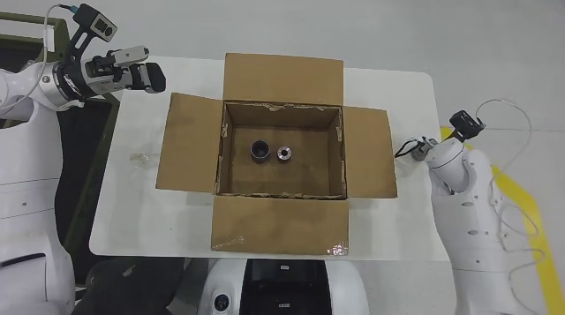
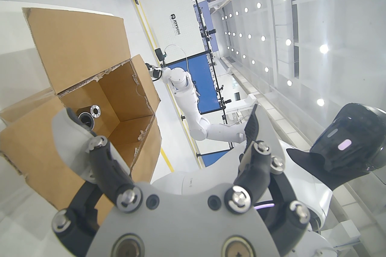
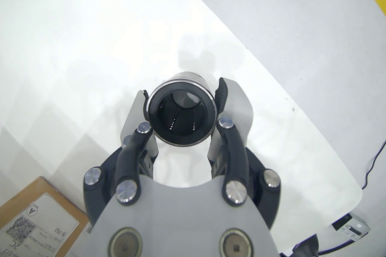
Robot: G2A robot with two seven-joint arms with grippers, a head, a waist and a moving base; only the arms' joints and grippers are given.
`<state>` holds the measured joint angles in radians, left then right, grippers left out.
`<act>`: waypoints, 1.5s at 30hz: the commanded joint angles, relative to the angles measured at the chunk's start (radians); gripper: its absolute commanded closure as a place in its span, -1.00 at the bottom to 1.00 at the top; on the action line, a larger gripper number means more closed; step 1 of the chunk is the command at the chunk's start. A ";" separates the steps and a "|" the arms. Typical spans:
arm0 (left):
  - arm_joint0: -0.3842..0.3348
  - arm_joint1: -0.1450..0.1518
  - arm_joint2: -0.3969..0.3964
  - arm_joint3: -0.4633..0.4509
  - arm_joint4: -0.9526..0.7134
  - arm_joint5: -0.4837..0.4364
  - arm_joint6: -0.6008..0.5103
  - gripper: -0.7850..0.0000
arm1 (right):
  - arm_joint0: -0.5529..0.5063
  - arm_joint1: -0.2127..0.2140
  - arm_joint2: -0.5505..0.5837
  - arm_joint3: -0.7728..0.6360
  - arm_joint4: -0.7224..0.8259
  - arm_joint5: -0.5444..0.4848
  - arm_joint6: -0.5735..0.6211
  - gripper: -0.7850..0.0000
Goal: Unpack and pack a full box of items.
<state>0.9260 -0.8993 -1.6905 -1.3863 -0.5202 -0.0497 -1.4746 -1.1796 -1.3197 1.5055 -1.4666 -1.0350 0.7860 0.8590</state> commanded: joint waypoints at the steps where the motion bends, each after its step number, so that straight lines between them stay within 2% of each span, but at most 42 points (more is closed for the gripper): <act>1: 0.000 0.000 0.000 0.000 0.000 0.000 0.000 -1.00 | -0.001 0.000 -0.001 -0.005 -0.001 0.002 0.001 -1.00; 6: 0.000 0.000 0.000 0.000 0.000 0.000 0.000 -1.00 | -0.018 0.000 0.004 -0.051 -0.002 0.010 -0.007 -1.00; 16: 0.000 0.000 0.000 0.000 0.000 0.000 0.000 -1.00 | -0.116 0.005 0.046 -0.308 -0.015 0.026 -0.041 -1.00; 27: 0.000 0.000 0.000 0.000 0.000 0.000 0.000 -1.00 | -0.171 0.012 -0.048 -0.543 -0.157 -0.109 0.015 -1.00; 37: 0.000 0.000 0.000 0.000 0.000 0.000 0.000 -1.00 | -0.145 0.011 -0.192 -0.643 -0.248 -0.286 0.092 -1.00; 45: 0.000 0.000 0.000 0.000 0.000 0.000 0.000 -1.00 | -0.093 0.003 -0.328 -0.668 -0.309 -0.415 0.175 -1.00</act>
<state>0.9260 -0.8993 -1.6905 -1.3863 -0.5202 -0.0497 -1.4746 -1.2792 -1.3156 1.1921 -2.1353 -1.3441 0.3872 1.0226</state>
